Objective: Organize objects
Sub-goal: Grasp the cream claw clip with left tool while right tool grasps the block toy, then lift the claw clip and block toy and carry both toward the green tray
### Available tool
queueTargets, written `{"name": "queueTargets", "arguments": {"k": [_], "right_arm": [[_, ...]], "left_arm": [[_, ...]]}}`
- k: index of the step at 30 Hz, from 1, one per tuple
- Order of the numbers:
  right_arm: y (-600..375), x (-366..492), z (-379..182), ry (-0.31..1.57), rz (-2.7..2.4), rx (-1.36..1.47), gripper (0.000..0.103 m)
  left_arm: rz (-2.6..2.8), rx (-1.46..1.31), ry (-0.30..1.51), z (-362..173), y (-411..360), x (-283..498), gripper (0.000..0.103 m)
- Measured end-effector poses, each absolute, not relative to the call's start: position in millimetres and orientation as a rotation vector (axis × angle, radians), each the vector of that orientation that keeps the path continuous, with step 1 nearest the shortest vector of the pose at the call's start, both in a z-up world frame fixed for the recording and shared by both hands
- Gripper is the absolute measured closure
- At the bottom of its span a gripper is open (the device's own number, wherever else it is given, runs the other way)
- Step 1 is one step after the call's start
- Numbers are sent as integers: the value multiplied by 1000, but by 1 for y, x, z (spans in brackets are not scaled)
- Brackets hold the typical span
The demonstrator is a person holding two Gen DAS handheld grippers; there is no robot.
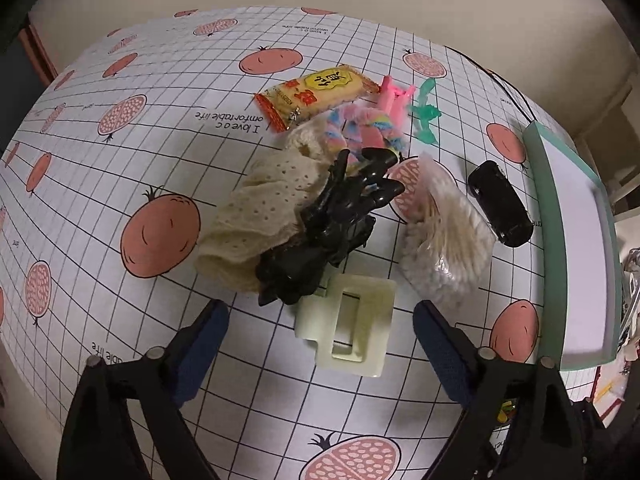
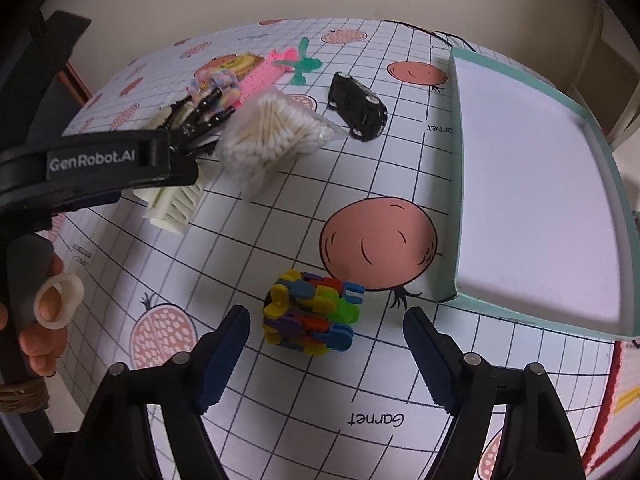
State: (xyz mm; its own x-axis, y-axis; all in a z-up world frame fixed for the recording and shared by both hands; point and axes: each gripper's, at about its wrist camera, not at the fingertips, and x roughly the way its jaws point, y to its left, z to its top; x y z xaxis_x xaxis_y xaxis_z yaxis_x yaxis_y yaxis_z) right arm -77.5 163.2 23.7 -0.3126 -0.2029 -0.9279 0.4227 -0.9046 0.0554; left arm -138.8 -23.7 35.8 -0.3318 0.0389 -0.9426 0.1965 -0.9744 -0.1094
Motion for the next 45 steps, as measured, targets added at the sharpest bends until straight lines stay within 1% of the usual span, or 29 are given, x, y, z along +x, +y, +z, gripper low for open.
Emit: {"name": "queueTargets", "arguments": {"k": [5, 7, 8, 11, 15, 16, 17, 18, 20, 22, 24, 27, 30, 42, 45], "right_arm": [[156, -74, 19, 351, -2255, 1541, 22], [155, -74, 19, 351, -2258, 1539, 22], [155, -74, 19, 351, -2259, 1540, 22], [155, -75, 19, 356, -2265, 1543, 22], [154, -76, 20, 363, -2271, 1547, 23], [154, -77, 20, 366, -2275, 1547, 25], [154, -78, 21, 368, -2278, 1547, 27], [154, -78, 21, 369, -2281, 1547, 28], [155, -80, 22, 365, -2290, 1552, 35], [157, -82, 24, 360, -2298, 1555, 39], [157, -84, 25, 360, -2304, 1559, 43], [158, -86, 26, 356, -2308, 1564, 49], [158, -88, 28, 350, -2315, 1572, 58], [149, -88, 33, 356, -2307, 1575, 59], [162, -87, 25, 344, -2303, 1575, 59]], "left_arm": [[-2448, 1766, 316, 30, -22, -141, 12], [-2439, 1770, 317, 29, -21, -141, 15], [-2437, 1774, 315, 28, -20, -141, 18], [-2427, 1785, 304, 25, -17, -142, 21], [-2417, 1790, 304, 23, -16, -142, 27], [-2412, 1793, 306, 23, -16, -142, 29], [-2407, 1800, 312, 22, -16, -142, 35], [-2405, 1799, 310, 21, -16, -142, 36], [-2406, 1799, 302, 21, -15, -143, 37], [-2406, 1798, 291, 21, -15, -143, 39], [-2402, 1796, 272, 21, -14, -143, 43], [-2398, 1792, 271, 21, -15, -143, 46], [-2394, 1789, 249, 21, -15, -144, 53], [-2393, 1807, 216, 22, -14, -146, 54], [-2391, 1811, 216, 22, -15, -145, 54]]}}
